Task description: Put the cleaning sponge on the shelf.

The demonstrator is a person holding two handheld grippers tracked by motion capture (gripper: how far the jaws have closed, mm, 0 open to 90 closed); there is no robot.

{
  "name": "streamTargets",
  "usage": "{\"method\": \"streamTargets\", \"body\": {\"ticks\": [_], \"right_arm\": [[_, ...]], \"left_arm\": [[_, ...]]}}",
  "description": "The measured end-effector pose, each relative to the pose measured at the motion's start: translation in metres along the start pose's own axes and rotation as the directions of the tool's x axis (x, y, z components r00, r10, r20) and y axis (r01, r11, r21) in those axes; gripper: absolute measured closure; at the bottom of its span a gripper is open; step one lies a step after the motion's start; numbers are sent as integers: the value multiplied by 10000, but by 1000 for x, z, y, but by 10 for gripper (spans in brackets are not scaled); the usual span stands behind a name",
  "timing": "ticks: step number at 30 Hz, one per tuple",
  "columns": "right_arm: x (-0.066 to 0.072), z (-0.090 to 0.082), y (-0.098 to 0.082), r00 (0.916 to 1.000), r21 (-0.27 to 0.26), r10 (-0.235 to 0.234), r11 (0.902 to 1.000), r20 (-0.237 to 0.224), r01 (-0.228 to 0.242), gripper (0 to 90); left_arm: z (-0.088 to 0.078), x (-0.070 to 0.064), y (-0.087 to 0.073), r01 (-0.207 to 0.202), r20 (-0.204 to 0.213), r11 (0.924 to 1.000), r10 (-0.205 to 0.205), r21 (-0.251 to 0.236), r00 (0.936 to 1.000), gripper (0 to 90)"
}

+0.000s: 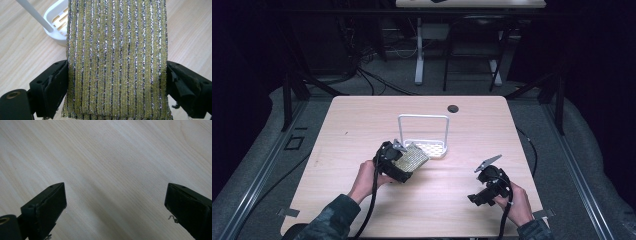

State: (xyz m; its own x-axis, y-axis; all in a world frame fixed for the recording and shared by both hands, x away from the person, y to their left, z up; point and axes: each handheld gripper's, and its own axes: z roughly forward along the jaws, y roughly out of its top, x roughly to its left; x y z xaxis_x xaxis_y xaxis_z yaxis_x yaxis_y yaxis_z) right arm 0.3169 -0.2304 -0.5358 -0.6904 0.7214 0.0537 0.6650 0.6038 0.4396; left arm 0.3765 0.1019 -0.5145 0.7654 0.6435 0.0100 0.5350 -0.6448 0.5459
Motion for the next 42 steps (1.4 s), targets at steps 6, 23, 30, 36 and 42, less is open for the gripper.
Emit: {"method": "streamTargets", "body": {"ticks": [6,23,30,36,42], "right_arm": [[0,0,0,10000,-2,-1,10000,19,1,32],[0,-1,-1,10000,-7,-10,10000,3,10,32],[0,0,-1,10000,-4,12,10000,-6,-12,32],[0,-1,-1,10000,3,-21,10000,1,21,32],[0,-1,-1,10000,3,-30,10000,-29,30,32]], "left_arm": [[6,-1,7,78,-71,10000,-78,-13,9999,97],[25,-2,29,828,-789,9965,-831,-62,9934,95],[33,-2,39,1373,-1141,9905,-1374,-82,9839,96],[41,-7,49,1559,-1171,9876,-1570,-187,9806,97],[47,-10,55,1671,-1336,9858,-1681,-191,9767,97]]}}
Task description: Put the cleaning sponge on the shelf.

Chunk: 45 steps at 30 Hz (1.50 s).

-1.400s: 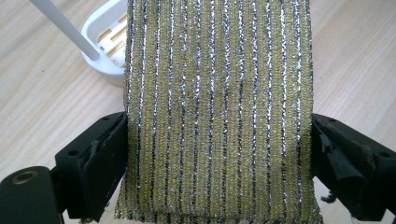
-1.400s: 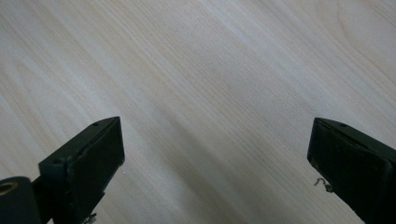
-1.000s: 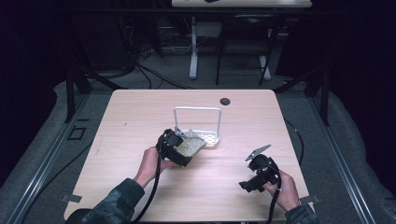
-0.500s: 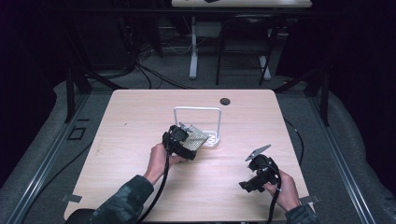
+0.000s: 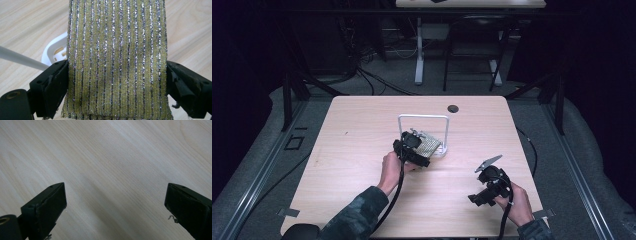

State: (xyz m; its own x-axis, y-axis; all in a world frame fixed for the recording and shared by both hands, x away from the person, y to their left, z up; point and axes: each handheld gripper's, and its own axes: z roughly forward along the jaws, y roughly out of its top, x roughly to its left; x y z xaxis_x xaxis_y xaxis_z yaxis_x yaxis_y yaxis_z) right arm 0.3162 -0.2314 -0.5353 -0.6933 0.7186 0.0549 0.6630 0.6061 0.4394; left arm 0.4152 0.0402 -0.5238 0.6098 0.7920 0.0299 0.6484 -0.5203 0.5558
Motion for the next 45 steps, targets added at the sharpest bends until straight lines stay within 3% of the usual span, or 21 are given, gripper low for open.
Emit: {"method": "streamTargets", "body": {"ticks": [14,45], "right_arm": [[1,1,0,10000,-22,19,10000,-5,-19,33],[1,1,0,9999,19,-98,10000,-68,98,34]], "left_arm": [[11,-6,9,301,-628,9995,-304,-52,9976,97],[39,-7,19,663,-547,9977,-654,158,9964,89]]}}
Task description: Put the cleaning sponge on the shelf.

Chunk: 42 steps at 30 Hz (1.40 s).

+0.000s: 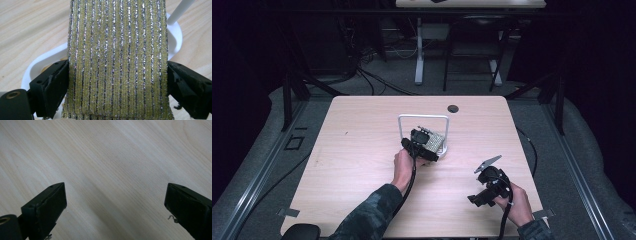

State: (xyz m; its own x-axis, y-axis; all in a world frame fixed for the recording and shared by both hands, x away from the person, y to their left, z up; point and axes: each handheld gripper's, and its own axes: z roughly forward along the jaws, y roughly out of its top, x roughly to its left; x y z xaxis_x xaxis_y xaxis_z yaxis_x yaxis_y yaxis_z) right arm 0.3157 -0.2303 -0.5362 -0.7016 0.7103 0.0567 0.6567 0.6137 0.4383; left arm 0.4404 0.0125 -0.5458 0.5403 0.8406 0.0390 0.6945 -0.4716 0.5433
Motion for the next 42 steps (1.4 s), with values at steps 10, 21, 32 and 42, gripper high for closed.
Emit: {"method": "streamTargets", "body": {"ticks": [10,21,32,42], "right_arm": [[0,-1,0,10000,24,-18,10000,38,18,34],[0,0,0,10000,13,35,10000,40,-35,34],[-1,-1,0,10000,5,36,10000,25,-36,34],[0,-2,-1,10000,-22,79,10000,33,-79,34]], "left_arm": [[2,-3,0,-9,-56,10000,9,-28,10000,65],[-4,-6,1,-170,176,9998,173,-141,9997,1],[-17,-12,1,-386,286,9985,398,-397,9988,0],[-44,-6,1,-660,638,9956,703,-661,9955,1]]}}
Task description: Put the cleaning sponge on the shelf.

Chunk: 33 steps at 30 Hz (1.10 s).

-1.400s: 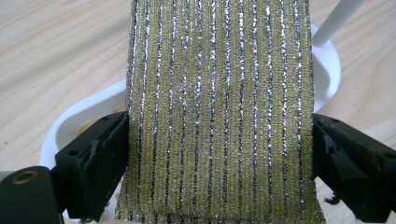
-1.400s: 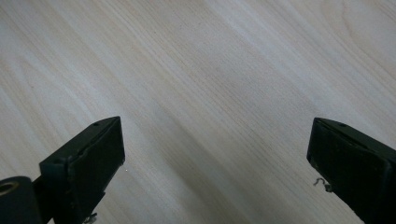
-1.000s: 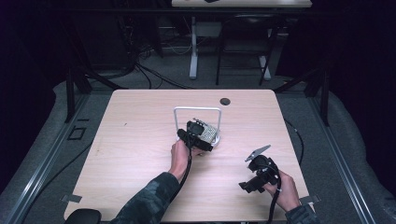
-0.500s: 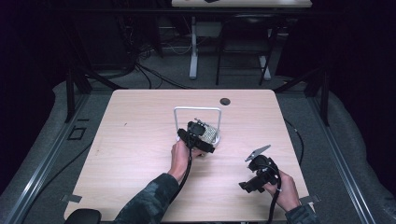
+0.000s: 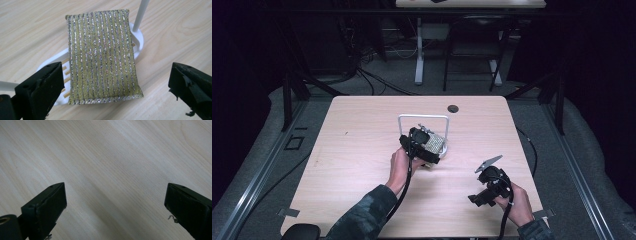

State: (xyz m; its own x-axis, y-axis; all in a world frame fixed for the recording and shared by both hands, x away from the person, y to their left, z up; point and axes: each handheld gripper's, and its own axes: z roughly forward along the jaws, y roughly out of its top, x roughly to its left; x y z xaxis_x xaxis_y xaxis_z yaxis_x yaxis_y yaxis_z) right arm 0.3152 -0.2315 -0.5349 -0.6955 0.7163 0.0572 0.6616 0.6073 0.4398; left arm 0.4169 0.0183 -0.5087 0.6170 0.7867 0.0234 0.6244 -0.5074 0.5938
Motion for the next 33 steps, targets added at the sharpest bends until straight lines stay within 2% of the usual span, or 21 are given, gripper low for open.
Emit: {"method": "streamTargets", "body": {"ticks": [8,11,12,15,17,18,23,25,30,33], "right_arm": [[0,0,0,10000,-10,13,10000,24,-13,34],[0,0,0,10000,9,-11,10000,59,11,34],[0,0,0,10000,29,-12,10000,42,12,34],[0,0,0,10000,37,-12,10000,38,12,34],[0,0,0,10000,36,-17,10000,37,17,34],[0,0,0,10000,26,43,10000,23,-43,34],[0,1,0,10000,47,27,10000,56,-27,34],[1,1,0,10000,10,59,10000,30,-59,35],[1,1,-1,10000,49,69,10000,70,-69,35],[1,2,-1,10000,95,14,10000,87,-15,35]], "left_arm": [[-24,11,-1,-211,367,9997,215,-121,9991,1],[-38,18,-3,-229,460,9993,242,-302,9986,2],[-38,18,-3,-229,460,9993,242,-302,9986,2],[-55,26,-7,-323,457,9980,349,-552,9983,1],[-59,27,-9,-347,442,9975,374,-609,9983,2],[-66,31,-13,-420,478,9969,452,-664,9978,6],[-78,38,-24,-473,444,9960,508,-754,9977,29],[-85,44,-34,-449,465,9953,490,-859,9977,27],[-93,51,-49,-545,421,9952,581,-818,9974,23],[-98,57,-59,-459,358,9954,491,-846,9982,20]]}}
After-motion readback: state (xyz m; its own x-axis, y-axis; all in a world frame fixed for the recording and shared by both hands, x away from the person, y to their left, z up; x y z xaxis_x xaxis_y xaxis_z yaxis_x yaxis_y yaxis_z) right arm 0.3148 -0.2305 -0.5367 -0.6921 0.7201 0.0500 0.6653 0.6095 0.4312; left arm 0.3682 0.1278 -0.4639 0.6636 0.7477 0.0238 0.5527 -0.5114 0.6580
